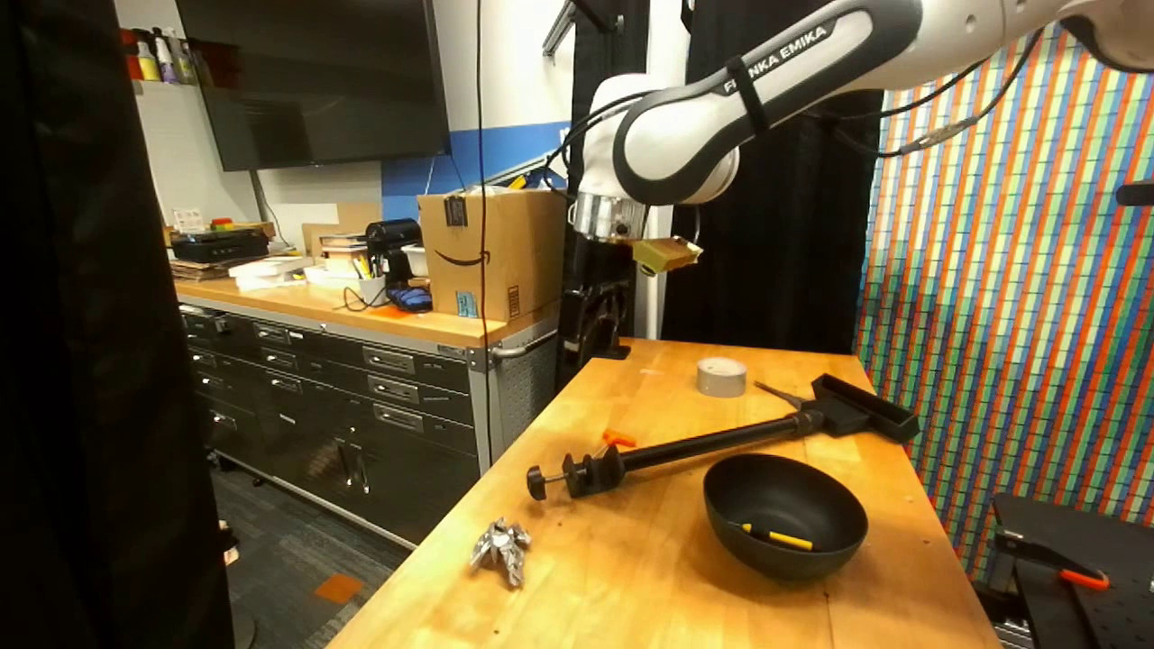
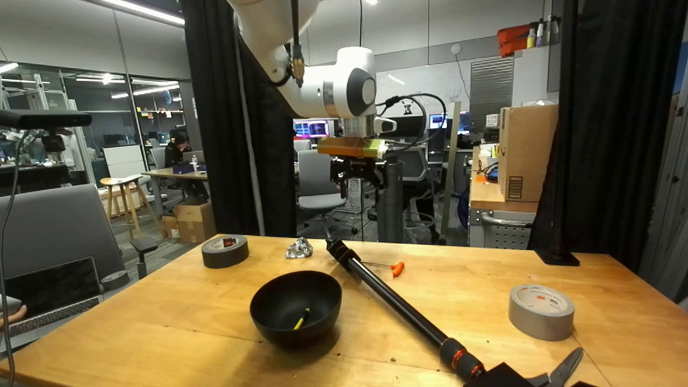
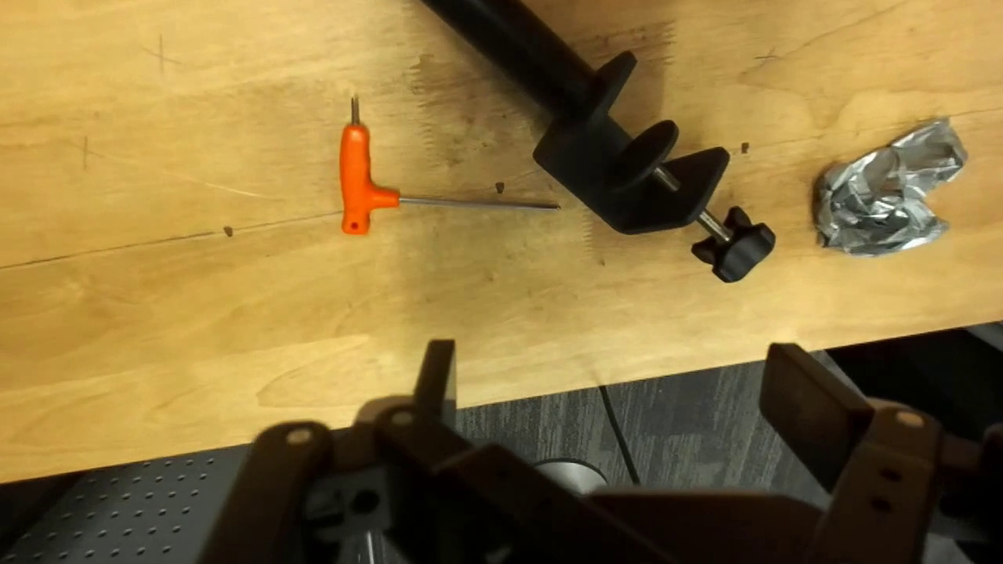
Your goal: Pick the orange object and put it in the bowl
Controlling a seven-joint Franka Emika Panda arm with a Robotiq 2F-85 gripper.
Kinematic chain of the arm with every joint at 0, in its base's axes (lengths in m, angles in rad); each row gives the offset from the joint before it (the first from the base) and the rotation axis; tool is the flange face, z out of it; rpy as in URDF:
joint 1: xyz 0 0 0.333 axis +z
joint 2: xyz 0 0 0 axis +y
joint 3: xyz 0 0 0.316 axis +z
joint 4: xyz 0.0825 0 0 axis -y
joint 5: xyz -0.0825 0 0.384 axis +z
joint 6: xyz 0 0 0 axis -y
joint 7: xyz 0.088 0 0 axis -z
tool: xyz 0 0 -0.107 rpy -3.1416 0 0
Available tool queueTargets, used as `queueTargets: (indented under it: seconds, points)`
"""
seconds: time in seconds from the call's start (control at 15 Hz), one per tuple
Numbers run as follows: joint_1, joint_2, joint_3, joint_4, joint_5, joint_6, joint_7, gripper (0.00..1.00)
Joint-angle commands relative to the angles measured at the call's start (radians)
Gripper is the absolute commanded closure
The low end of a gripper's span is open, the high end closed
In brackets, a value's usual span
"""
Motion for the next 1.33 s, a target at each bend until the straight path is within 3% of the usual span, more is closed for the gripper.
queueTargets:
  seconds: [0.0,0.8,1.27]
  points:
    - [-0.022,0.124,0.003,0.118,0.024,-0.006,-0.057,0.0]
    - [-0.13,0.299,0.012,0.19,0.093,0.017,-0.14,0.0]
    - [-0.131,0.33,0.033,0.176,0.117,0.008,-0.15,0.0]
